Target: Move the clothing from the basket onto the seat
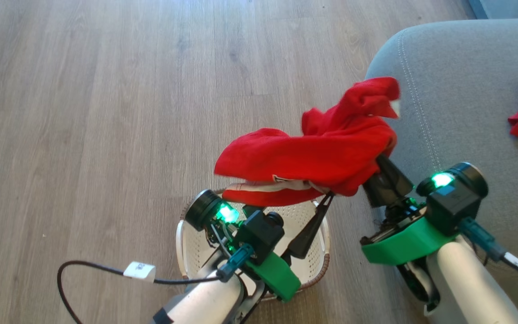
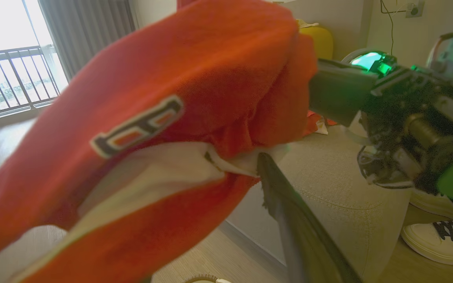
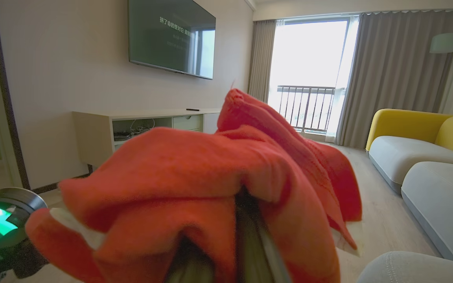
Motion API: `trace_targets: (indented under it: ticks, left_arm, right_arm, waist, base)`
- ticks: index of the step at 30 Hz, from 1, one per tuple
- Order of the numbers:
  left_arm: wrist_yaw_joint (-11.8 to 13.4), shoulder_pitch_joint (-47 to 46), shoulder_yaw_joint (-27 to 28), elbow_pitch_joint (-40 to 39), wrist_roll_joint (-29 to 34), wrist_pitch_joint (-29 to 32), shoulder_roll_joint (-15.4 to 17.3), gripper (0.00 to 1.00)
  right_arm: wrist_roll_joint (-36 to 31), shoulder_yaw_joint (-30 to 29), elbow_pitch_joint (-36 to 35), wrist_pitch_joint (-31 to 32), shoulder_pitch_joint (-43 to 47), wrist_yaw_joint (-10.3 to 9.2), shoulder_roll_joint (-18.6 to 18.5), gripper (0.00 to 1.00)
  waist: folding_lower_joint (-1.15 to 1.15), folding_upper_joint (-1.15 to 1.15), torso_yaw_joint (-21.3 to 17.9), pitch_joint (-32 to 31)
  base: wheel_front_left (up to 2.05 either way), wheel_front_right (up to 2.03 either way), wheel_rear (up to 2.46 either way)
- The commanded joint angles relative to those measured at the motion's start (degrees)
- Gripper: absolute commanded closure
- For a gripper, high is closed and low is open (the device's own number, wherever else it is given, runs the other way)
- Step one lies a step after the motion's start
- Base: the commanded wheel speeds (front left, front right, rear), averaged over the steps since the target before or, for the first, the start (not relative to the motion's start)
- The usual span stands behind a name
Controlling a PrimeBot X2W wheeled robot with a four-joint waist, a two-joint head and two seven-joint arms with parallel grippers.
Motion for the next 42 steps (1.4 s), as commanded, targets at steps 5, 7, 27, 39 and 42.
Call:
trace_targets:
  ticks: [5, 7, 27, 39, 42]
  left_arm:
    - [0.48, -1.11, 2.37, -0.57, 0.08, -0.25, -0.05, 0.00]
    - [0.44, -0.93, 2.51, -0.23, 0.24, -0.25, -0.05, 0.00]
    - [-0.32, 2.39, 5.58, 2.63, 1.95, -0.25, -0.05, 0.00]
    - [-0.40, 2.39, 5.99, 2.60, 2.30, -0.25, -0.05, 0.00]
    - [-0.46, 2.19, 6.08, 2.77, 2.28, -0.25, -0.05, 0.00]
  right_arm:
    - [0.17, -1.81, -2.53, -0.13, -0.78, 0.40, 0.97, 1.00]
    - [-0.14, -2.71, -2.66, -0.13, -0.75, 0.40, 0.92, 1.00]
    - [-1.04, -11.91, -3.59, -0.13, 1.64, 0.40, -1.92, 1.00]
    - [2.13, -21.82, 1.16, -0.13, 5.94, 0.40, 1.10, 1.00]
    - [3.44, -23.04, 2.59, -0.13, 6.82, 0.40, 1.57, 1.00]
  waist:
    - [0.00, 0.00, -0.24, 0.10]
    - [0.00, 0.00, -0.30, 0.03]
    - [0.00, 0.00, -0.80, -1.24]
    - [0.00, 0.00, -1.61, -0.18]
    - [0.00, 0.00, -1.68, 0.15]
  base:
    - [0.00, 0.00, 0.00]
    - [0.00, 0.00, 0.00]
    - [0.00, 0.00, 0.00]
    - [0.00, 0.00, 0.00]
    - [0.00, 0.00, 0.00]
